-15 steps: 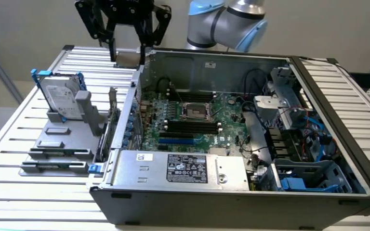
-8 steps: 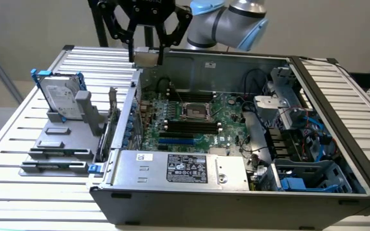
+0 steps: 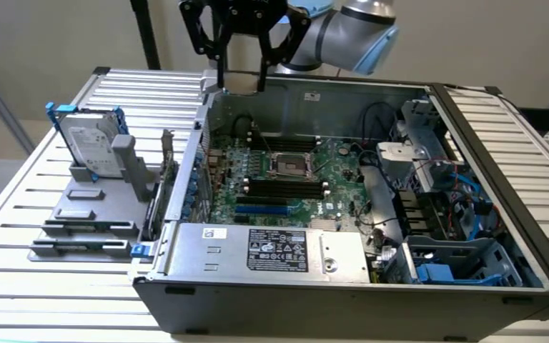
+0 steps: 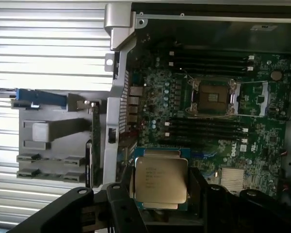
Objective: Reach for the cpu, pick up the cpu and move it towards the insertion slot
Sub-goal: 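Pick up the cpu and move it towards the insertion slot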
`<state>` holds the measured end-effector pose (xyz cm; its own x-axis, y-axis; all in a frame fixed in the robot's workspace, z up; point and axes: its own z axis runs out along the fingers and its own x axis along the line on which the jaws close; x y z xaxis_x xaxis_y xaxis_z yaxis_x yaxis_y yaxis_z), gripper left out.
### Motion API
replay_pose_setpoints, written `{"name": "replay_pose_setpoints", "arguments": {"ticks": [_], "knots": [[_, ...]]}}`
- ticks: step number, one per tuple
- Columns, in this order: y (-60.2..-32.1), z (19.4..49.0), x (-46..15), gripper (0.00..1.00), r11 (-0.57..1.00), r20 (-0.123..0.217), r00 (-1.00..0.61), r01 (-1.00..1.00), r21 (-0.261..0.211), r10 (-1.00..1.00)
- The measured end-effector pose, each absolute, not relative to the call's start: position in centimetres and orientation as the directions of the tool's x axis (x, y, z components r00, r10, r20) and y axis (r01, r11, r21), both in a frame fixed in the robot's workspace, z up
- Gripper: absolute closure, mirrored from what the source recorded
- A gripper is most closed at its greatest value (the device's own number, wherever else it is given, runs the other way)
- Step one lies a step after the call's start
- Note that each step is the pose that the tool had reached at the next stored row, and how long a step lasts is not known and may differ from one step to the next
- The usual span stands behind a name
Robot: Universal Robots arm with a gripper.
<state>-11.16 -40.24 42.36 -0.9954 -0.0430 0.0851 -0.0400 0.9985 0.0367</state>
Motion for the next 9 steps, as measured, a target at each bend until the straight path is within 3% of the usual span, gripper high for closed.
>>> {"name": "replay_pose_setpoints", "arguments": {"ticks": [9], "knots": [[-37.4,41.7,-9.0,0.45,0.999,0.085,-0.995,-0.04,0.036,-0.043]]}}
